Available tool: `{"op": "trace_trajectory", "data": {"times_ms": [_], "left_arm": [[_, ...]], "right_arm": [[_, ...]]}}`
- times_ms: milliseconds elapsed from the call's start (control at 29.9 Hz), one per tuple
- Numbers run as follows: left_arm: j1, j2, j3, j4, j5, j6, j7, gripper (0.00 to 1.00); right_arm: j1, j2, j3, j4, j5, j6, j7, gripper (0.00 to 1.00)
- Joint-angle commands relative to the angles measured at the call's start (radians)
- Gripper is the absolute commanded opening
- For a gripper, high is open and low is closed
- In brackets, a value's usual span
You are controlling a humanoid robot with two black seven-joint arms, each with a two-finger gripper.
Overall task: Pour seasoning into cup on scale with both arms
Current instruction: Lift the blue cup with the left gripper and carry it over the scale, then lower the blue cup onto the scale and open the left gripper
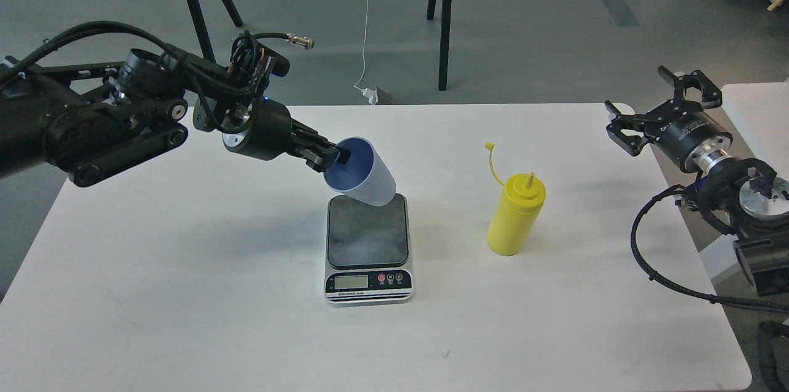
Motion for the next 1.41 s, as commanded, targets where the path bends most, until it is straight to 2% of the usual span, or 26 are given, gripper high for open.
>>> {"op": "trace_trajectory", "data": {"times_ms": [0, 401, 669, 870, 937, 1071, 1171, 1372], "left_arm": [[0.026, -0.003, 0.000, 0.002, 0.023, 0.000, 0.000, 0.01], [0.095, -0.040, -0.002, 0.045, 0.034, 0.000, 0.000, 0.02], [0.098, -0.068, -0.002, 0.083, 0.034, 0.000, 0.000, 0.03], [0.098, -0.078, 0.001, 0.091, 0.034, 0.000, 0.000, 0.09], [0.098, -0.078, 0.000, 0.092, 0.032, 0.000, 0.000, 0.15], [0.098, -0.077, 0.000, 0.092, 0.032, 0.000, 0.000, 0.20], [0.097, -0.074, -0.002, 0.092, 0.032, 0.000, 0.000, 0.29], [0.081, -0.065, -0.011, 0.092, 0.018, 0.000, 0.000, 0.57]], "right_arm": [[-0.001, 0.002, -0.001, -0.001, 0.000, 0.000, 0.002, 1.00], [-0.003, 0.002, -0.001, -0.002, 0.000, 0.000, 0.002, 1.00], [-0.003, 0.000, 0.000, -0.007, 0.000, 0.000, 0.002, 0.99], [-0.003, 0.002, 0.000, -0.021, 0.000, 0.000, 0.000, 1.00], [-0.003, 0.002, 0.000, -0.021, 0.000, 0.000, -0.002, 1.00], [-0.003, 0.002, 0.000, -0.021, 0.000, 0.000, -0.002, 1.00], [-0.003, 0.002, 0.000, -0.021, 0.000, 0.000, -0.002, 0.99], [-0.003, 0.002, 0.000, -0.021, 0.000, 0.000, -0.002, 1.00]]}}
